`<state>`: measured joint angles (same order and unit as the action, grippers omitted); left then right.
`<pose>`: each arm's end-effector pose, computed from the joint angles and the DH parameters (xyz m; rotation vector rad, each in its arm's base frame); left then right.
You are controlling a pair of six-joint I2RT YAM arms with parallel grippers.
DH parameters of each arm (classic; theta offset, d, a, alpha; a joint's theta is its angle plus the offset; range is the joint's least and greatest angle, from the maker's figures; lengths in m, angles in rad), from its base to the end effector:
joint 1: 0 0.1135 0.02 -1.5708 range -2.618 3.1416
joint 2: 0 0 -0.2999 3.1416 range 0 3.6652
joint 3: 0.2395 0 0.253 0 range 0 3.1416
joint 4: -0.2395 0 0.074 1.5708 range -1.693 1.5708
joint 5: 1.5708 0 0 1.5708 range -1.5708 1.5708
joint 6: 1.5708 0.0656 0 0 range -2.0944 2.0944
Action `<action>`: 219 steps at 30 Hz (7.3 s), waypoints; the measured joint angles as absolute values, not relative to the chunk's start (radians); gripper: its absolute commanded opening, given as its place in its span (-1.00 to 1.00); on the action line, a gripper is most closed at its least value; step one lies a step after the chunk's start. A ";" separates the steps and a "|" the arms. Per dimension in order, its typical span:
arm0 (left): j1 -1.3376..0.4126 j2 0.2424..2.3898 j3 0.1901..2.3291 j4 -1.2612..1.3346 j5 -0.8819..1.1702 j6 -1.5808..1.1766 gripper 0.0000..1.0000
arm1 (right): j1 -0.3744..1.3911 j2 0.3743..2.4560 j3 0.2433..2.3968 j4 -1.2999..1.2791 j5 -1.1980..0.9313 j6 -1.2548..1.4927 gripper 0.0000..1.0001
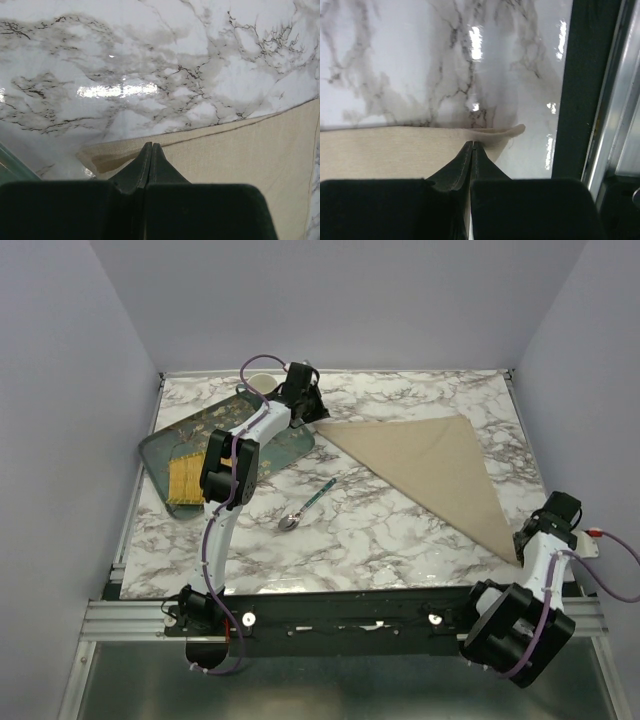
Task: Fold the napkin, place the utensils inside, and roll it up
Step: Fold the napkin, then grab a utensil with the right arm, then pass the utensil from the right arm to the left, then pass the utensil from the left arm to the right
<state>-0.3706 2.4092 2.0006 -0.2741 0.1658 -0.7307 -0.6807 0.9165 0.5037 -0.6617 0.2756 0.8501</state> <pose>0.5553 -0.2274 0.1839 -0.3306 2.3372 -0.7542 0.1069 -0.1095 0.1873 1.8739 1.8181 -0.3046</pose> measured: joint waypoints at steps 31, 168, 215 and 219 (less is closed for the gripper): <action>-0.356 2.166 1.788 -0.262 0.170 -0.776 -0.24 | -0.319 0.803 0.605 -0.636 0.291 0.645 0.02; -0.441 1.238 0.583 0.141 0.570 -0.853 -0.91 | 0.881 1.616 1.271 -0.674 0.249 1.517 -0.99; -0.552 1.236 0.906 -0.466 0.375 -0.377 -1.00 | 0.868 1.419 1.079 -0.450 -0.191 -1.030 0.23; -0.552 1.232 0.909 -0.468 0.375 -0.377 -1.00 | 0.868 1.435 1.079 -0.465 -0.221 -1.030 0.11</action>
<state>-0.5522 1.2324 0.9092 -0.4683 0.3748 -0.3775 0.8684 1.4353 1.0786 -0.4648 -0.2211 -1.0302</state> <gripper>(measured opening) 0.010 0.614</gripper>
